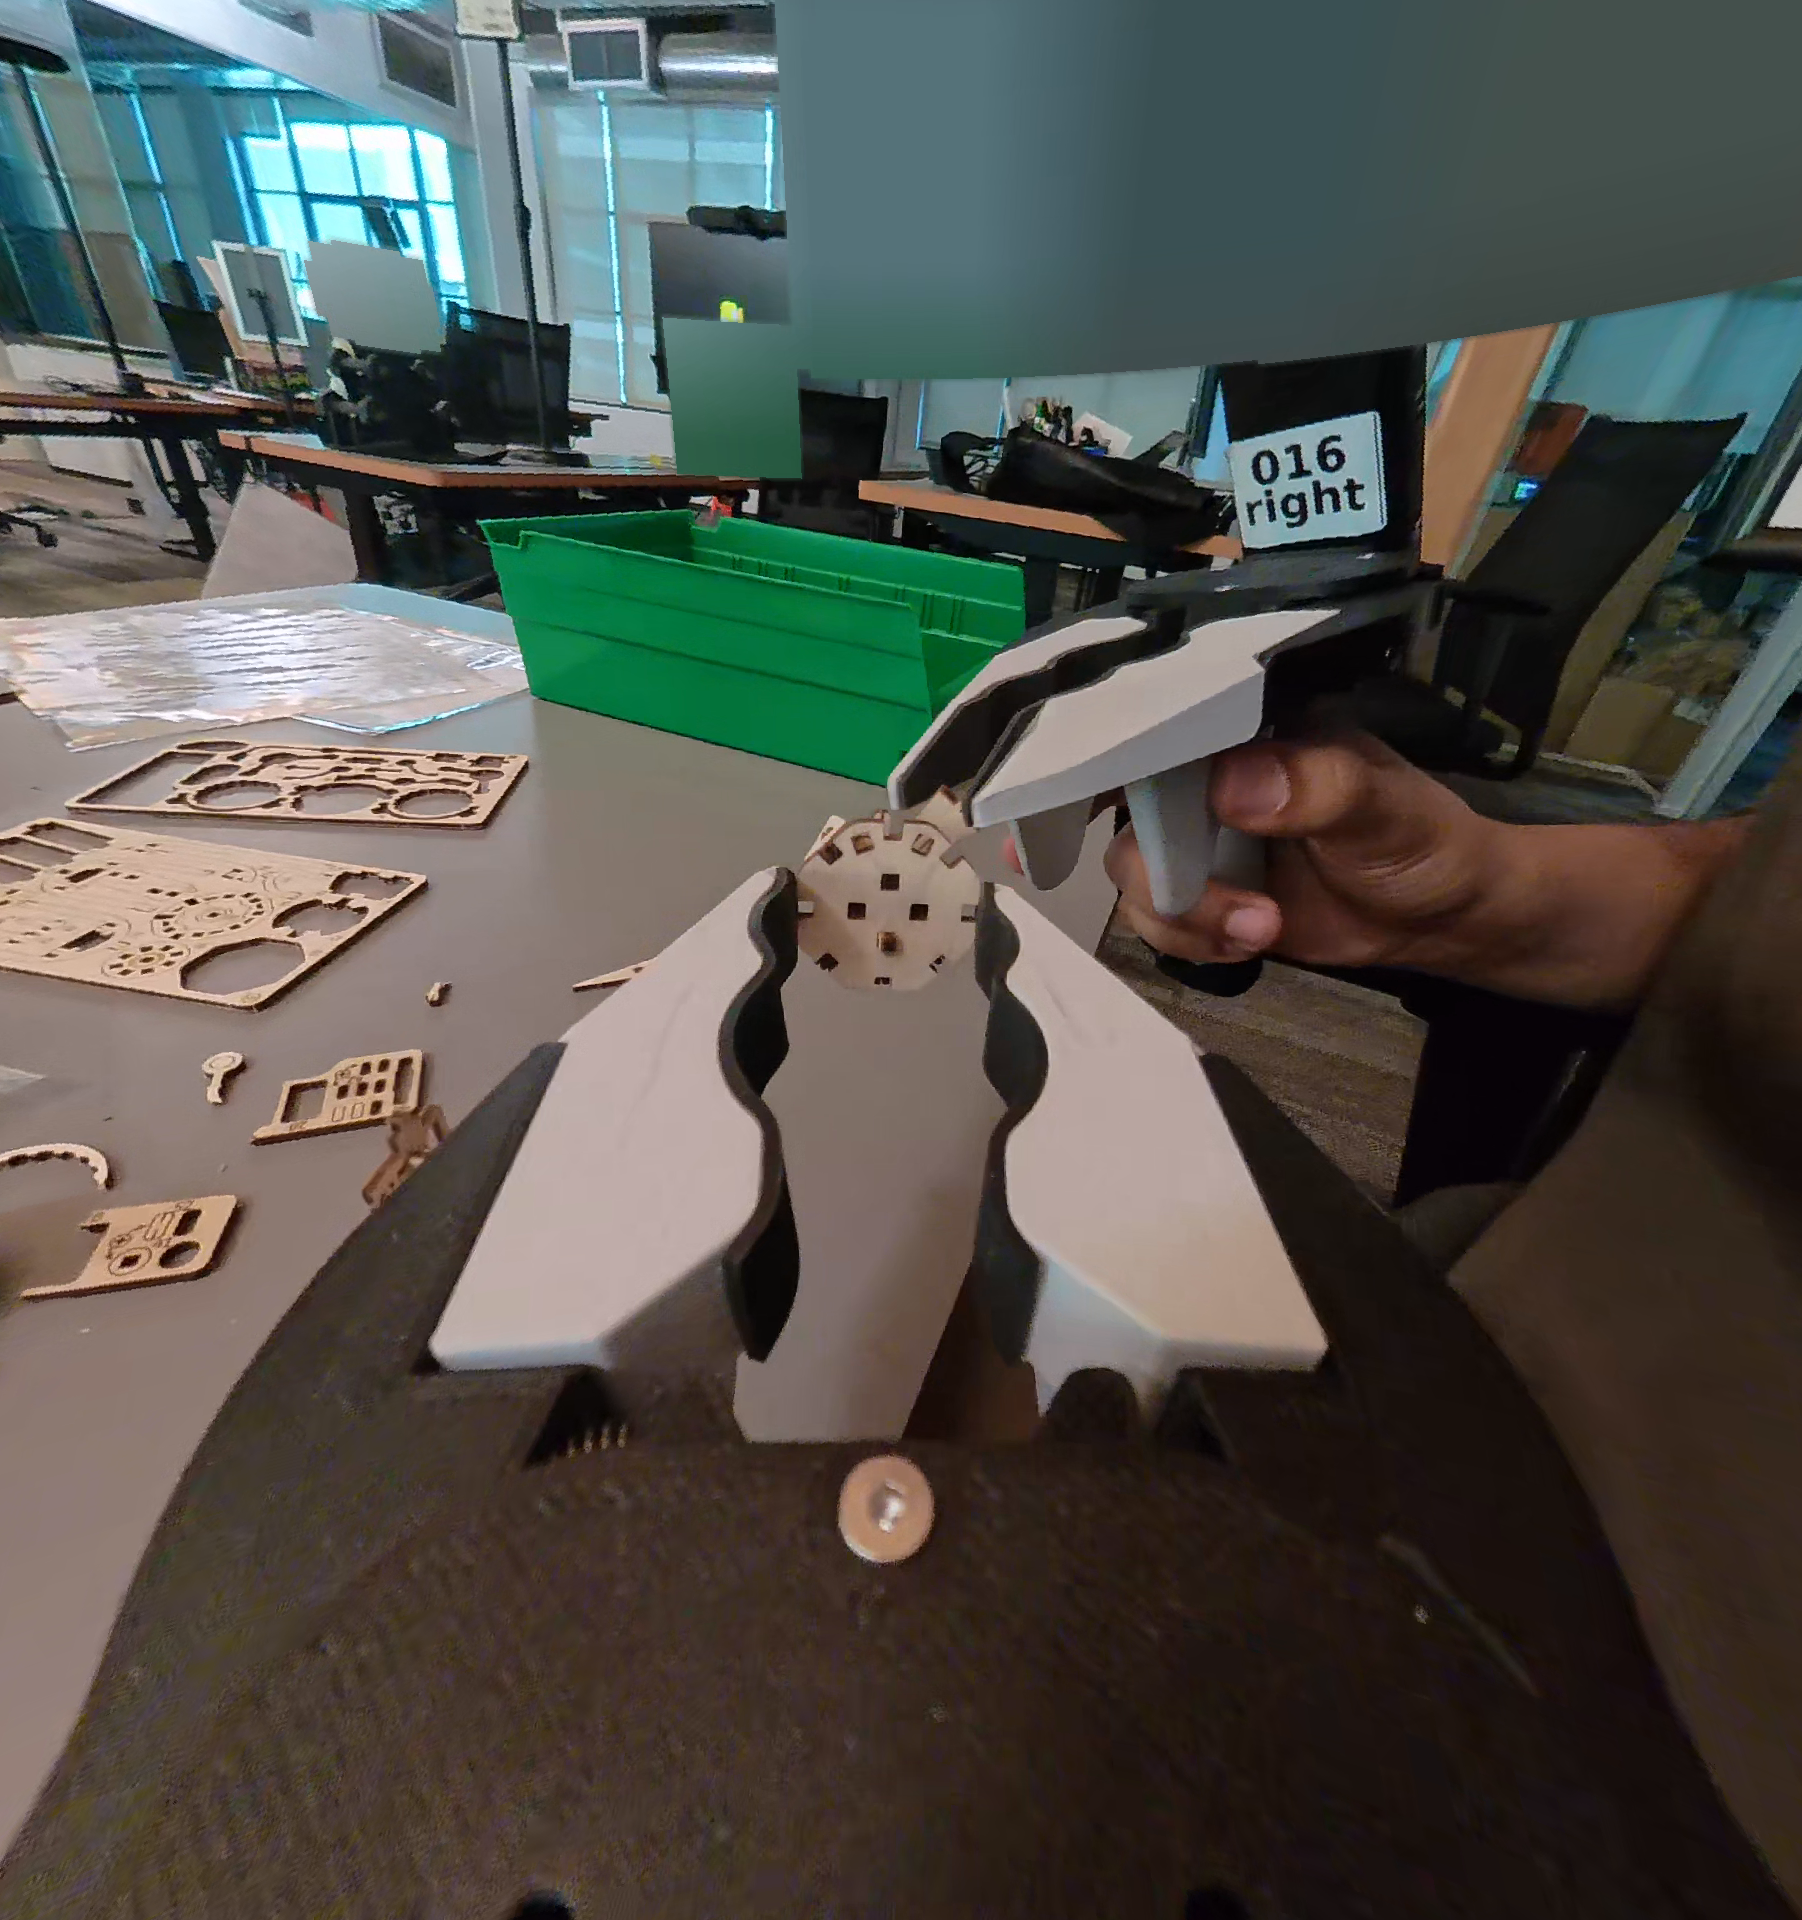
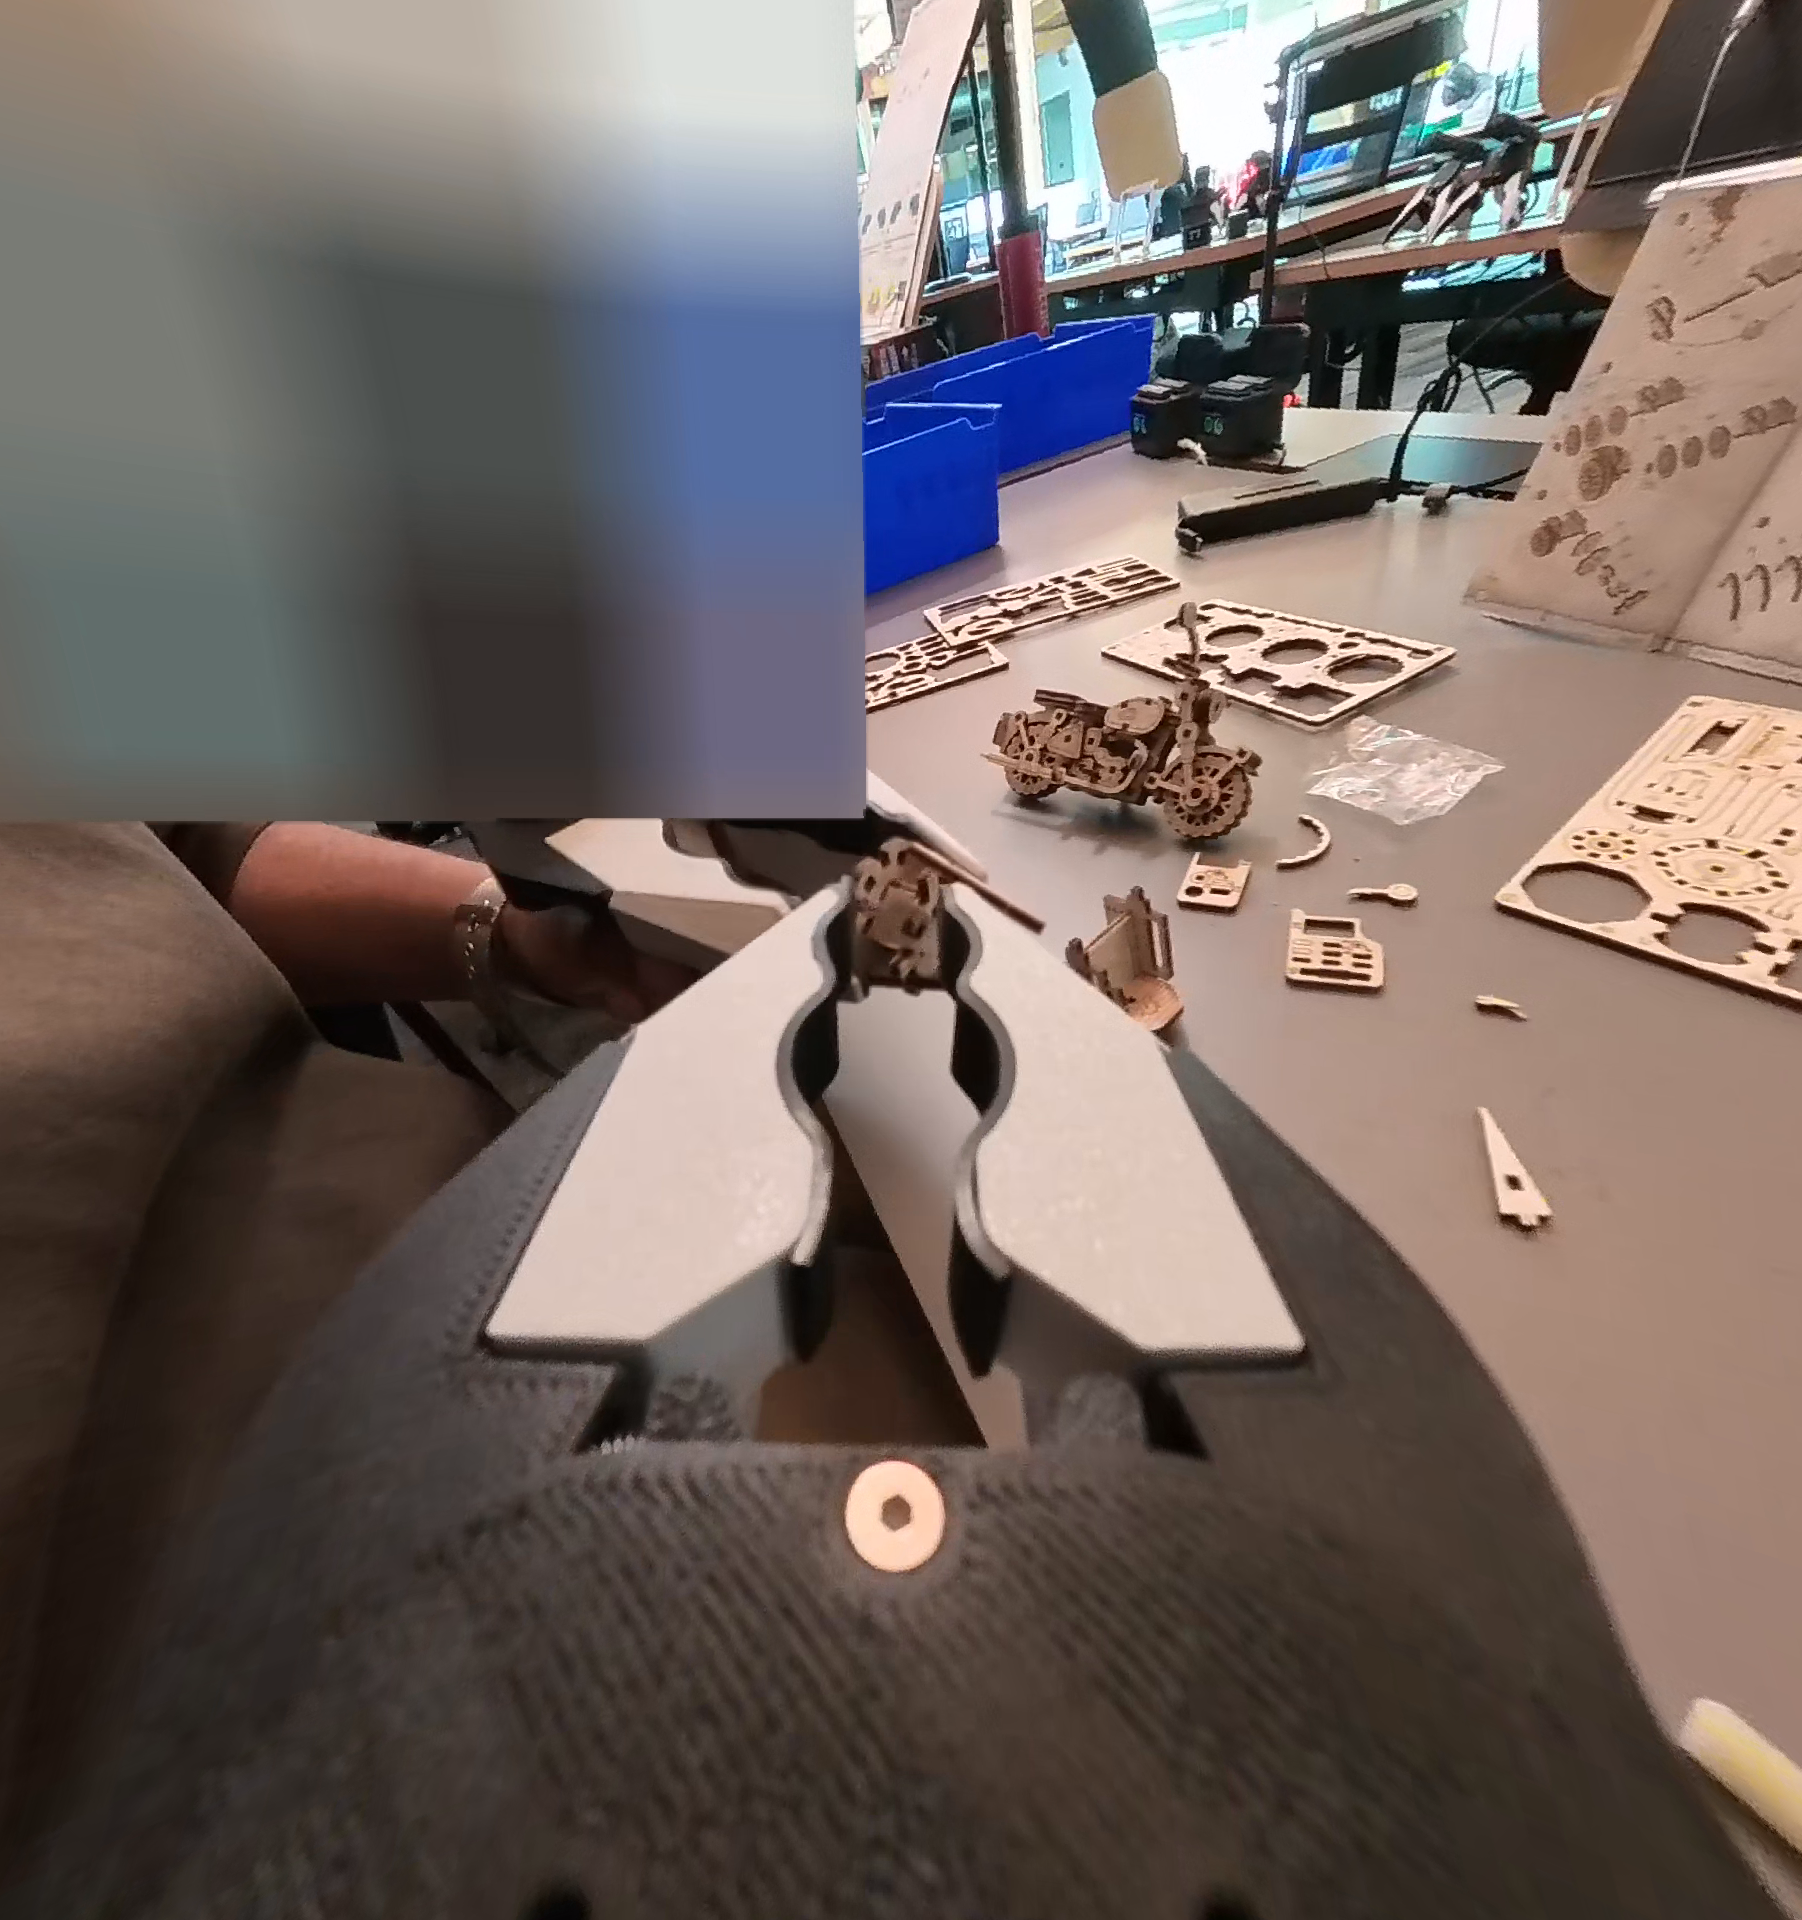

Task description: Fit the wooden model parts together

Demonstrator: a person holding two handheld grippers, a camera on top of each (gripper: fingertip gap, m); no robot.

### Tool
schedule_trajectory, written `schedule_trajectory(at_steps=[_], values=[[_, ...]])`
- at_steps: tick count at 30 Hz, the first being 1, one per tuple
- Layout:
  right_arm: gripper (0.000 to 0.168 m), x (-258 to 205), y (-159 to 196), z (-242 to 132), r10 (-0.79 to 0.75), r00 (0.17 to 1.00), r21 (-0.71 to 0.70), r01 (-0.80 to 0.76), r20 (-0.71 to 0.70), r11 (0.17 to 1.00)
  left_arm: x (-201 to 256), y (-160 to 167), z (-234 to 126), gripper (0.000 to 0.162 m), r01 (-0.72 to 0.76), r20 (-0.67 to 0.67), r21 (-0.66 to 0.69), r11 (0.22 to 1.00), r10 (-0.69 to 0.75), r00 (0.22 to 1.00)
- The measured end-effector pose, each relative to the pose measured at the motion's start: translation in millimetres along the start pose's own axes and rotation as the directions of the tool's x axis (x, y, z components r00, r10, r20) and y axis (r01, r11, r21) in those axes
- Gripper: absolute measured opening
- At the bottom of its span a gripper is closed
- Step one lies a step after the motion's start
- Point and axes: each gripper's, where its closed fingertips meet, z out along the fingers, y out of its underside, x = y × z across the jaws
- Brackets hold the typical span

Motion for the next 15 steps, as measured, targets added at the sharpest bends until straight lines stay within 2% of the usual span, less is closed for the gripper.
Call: schedule_trajectory(at_steps=[4, 8, 12, 15], values=[[0.017, -4.2, 1.5, 1.4, -0.018, 0.999, -0.013, 0.019, 0.027, 1.000, 3.2, -0.2, 0.9, 0.031, 0.033, -0.025, 0.005, 0.999, -0.033, 0.999], [0.024, -11.6, -0.8, 0.8, -0.036, 0.996, -0.008, 0.037, 0.082, 0.999, 4.9, -3.7, -1.3, 0.031, 0.130, -0.086, 0.019, 0.991, -0.128, 0.988], [0.012, -8.6, 2.0, -0.9, -0.098, 0.993, -0.036, 0.101, 0.067, 0.994, 8.0, -2.2, -2.7, 0.031, 0.145, -0.129, -0.001, 0.989, -0.144, 0.981], [0.011, -9.4, 0.1, -2.4, -0.103, 0.992, -0.033, 0.105, 0.075, 0.994, 8.3, -1.8, -3.6, 0.031, 0.163, -0.150, -0.007, 0.987, -0.162, 0.975]])
